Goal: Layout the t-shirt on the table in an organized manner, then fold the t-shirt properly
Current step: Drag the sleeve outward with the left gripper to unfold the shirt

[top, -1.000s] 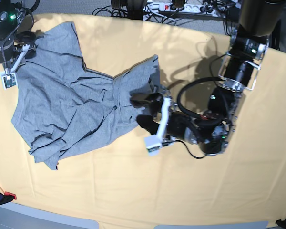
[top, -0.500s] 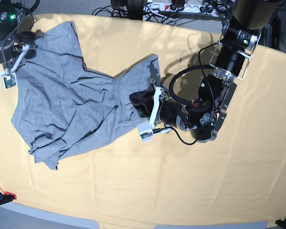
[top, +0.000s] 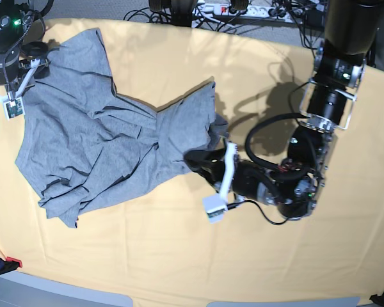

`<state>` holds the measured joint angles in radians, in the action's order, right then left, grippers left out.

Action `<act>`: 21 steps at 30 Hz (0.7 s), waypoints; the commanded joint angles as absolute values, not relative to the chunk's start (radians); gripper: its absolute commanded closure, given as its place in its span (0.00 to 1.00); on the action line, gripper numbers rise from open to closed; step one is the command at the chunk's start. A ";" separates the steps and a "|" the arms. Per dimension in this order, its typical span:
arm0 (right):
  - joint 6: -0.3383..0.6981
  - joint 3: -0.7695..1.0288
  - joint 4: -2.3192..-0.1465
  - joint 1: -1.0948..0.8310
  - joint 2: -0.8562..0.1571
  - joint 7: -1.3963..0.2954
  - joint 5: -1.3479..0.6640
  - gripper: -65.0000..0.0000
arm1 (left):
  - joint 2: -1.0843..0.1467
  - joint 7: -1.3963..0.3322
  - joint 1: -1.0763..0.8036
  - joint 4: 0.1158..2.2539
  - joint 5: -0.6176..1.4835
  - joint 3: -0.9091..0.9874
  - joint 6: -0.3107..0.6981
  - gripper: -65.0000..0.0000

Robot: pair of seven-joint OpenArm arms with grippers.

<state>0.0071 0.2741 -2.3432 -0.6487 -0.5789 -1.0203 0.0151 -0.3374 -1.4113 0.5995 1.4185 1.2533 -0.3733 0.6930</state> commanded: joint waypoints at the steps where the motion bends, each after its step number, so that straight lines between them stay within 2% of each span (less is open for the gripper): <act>1: 0.000 0.284 -2.356 -0.648 -0.594 -1.005 0.030 0.50 | -0.363 -1.396 0.633 1.431 1.288 -0.364 0.698 1.00; 10: 0.004 0.284 -2.356 -0.620 -0.594 -1.005 0.030 0.50 | -0.530 -1.396 0.632 1.433 1.484 -0.364 0.698 1.00; 21: 0.003 0.284 -2.356 -0.620 -0.594 -1.006 0.026 0.50 | -0.719 -1.396 0.711 1.434 1.484 -0.364 0.698 1.00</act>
<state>0.0109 0.2741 -2.3428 -0.6205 -0.5789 -1.0203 0.0109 -0.7052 -1.4124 0.6804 1.4212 1.4620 -0.3740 0.6930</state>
